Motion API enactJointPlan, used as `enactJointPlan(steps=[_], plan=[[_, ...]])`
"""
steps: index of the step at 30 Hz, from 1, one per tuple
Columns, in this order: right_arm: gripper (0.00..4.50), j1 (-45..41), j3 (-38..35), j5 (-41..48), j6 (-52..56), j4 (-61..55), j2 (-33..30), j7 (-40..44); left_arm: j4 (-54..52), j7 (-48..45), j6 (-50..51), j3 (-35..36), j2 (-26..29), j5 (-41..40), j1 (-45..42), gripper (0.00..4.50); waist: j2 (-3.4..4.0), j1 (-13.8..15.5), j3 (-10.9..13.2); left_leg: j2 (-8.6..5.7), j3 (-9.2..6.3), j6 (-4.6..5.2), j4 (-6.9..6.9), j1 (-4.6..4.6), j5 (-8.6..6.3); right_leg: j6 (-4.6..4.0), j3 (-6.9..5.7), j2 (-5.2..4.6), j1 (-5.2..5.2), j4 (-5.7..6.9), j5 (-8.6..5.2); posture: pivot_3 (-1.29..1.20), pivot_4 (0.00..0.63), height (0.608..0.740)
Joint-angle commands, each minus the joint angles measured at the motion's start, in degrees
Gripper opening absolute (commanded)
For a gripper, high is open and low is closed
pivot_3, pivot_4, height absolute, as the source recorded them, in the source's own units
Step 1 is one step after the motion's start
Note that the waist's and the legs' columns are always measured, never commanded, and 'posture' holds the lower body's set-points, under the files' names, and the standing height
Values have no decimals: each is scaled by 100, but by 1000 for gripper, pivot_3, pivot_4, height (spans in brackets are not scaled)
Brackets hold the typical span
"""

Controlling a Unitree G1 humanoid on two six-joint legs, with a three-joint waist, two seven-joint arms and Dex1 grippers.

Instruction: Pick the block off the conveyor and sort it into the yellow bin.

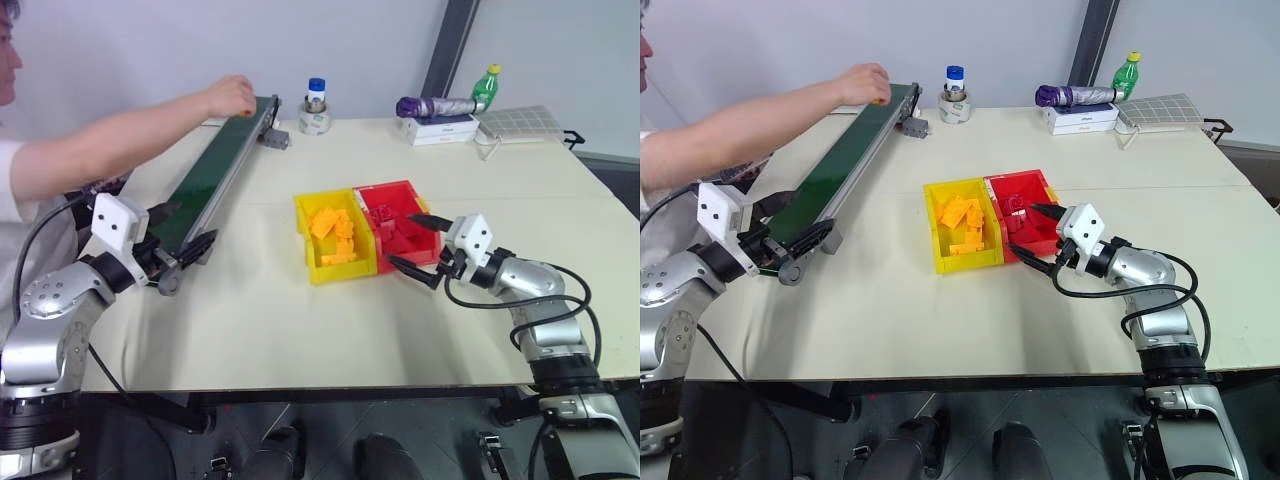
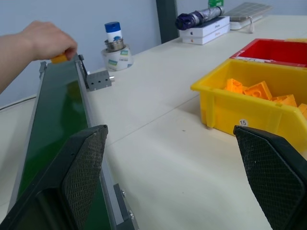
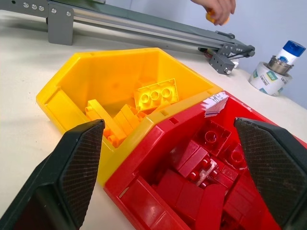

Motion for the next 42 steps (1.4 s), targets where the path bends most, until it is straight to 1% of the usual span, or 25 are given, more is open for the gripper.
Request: enactJointPlan(steps=[1,11,21,24,28,32,34,37,42], plan=[[4500,-32,-106,48,-54,-256,-72,-18,-134,13,-87,-8,12,-7,-72,4419,0,0,0,0,0,0,0,0,0,0,0,0,0,0,0,0,150,740],[4500,-38,-91,50,-45,-236,-65,-3,-173,89,-78,65,2,6,-29,4419,0,0,0,0,0,0,0,0,0,0,0,0,0,0,0,0,150,740],[4500,-30,-89,61,-46,-237,-66,20,-789,636,-113,427,-270,-59,568,4419,0,-1,0,0,0,0,-1,-1,0,0,0,0,1,-1,0,0,150,740],[4500,-30,-99,66,-56,-218,-75,34,-1009,1096,-235,735,-451,73,832,4419,0,-6,0,1,0,0,-1,-1,0,0,0,0,0,-1,0,0,150,740],[4500,-44,-98,63,-83,-172,-66,50,-1311,2110,-553,1180,-1058,479,1294,4419,0,-2,0,1,2,0,-2,-1,0,0,2,-2,4,-5,0,0,150,740],[4500,-111,-64,57,-107,-114,-12,73,-1557,2691,-479,1189,-1622,552,1711,4419,0,13,0,0,4,1,0,-1,0,1,1,-3,10,-6,0,0,150,740],[4500,-148,-55,64,-111,-92,8,86,-1608,2913,-391,1147,-1810,559,1826,4419,-2,27,0,0,3,1,2,0,0,1,0,-3,16,-5,0,0,150,740],[4500,-199,-49,54,-129,-39,15,112,-1627,2945,-404,1044,-1852,584,1891,4419,-2,23,0,0,2,1,2,0,0,0,-1,-3,20,-5,0,0,150,740],[4500,-219,-41,46,-156,-4,29,141,-1461,2938,-315,1049,-1718,572,1842,4419,-2,7,0,0,3,0,2,0,0,0,-1,-2,30,-5,-1,0,150,740]])
